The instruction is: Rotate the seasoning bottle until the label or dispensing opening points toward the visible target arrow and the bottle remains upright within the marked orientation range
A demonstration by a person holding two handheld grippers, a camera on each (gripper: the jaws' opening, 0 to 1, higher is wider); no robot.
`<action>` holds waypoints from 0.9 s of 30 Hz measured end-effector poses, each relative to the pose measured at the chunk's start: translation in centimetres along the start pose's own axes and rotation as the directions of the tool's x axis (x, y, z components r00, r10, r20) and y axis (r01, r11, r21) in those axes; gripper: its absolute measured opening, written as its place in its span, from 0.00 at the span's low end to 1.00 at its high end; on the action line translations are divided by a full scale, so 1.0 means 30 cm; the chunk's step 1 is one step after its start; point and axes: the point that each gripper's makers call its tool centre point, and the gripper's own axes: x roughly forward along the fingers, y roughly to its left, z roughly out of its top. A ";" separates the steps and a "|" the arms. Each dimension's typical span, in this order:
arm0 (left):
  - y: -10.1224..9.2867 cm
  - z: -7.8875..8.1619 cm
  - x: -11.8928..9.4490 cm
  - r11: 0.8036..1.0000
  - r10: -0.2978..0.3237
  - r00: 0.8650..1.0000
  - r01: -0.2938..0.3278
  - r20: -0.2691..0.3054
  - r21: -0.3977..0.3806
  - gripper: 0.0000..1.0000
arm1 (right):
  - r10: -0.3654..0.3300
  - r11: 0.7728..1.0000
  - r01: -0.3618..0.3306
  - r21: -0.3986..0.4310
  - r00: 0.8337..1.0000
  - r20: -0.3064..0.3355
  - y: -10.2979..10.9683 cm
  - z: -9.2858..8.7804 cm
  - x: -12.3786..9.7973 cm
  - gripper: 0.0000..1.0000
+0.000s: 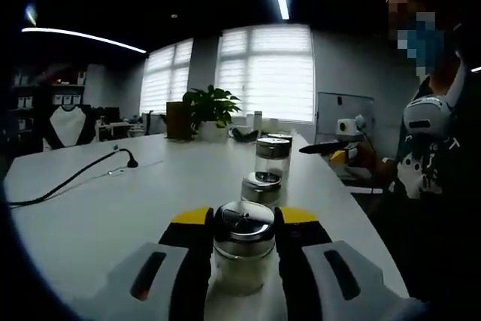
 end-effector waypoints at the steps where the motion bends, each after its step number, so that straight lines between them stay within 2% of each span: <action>1: 0.005 -0.001 -0.003 1.000 0.010 1.000 -0.010 0.000 -0.003 0.34 | -0.001 1.000 0.001 -0.001 1.000 0.001 0.000 0.001 0.000 0.98; 10: 0.002 -0.005 -0.005 0.997 0.082 0.996 -0.082 -0.030 0.001 0.33 | 0.004 1.000 -0.004 0.000 1.000 0.002 0.008 0.003 0.001 0.98; 16: 0.005 -0.007 -0.009 0.989 0.145 0.989 -0.145 -0.019 0.004 0.33 | -0.002 1.000 0.002 0.000 1.000 0.007 0.000 0.009 -0.005 0.98; 19: 0.007 -0.006 -0.009 0.984 0.180 0.984 -0.180 -0.012 0.005 0.33 | -0.005 1.000 0.005 0.000 1.000 0.004 -0.003 0.007 -0.005 0.98; 27: 0.025 -0.006 -0.016 0.957 0.289 0.957 -0.289 -0.015 -0.004 0.33 | -0.007 1.000 0.007 0.002 1.000 0.006 -0.005 0.010 -0.007 0.98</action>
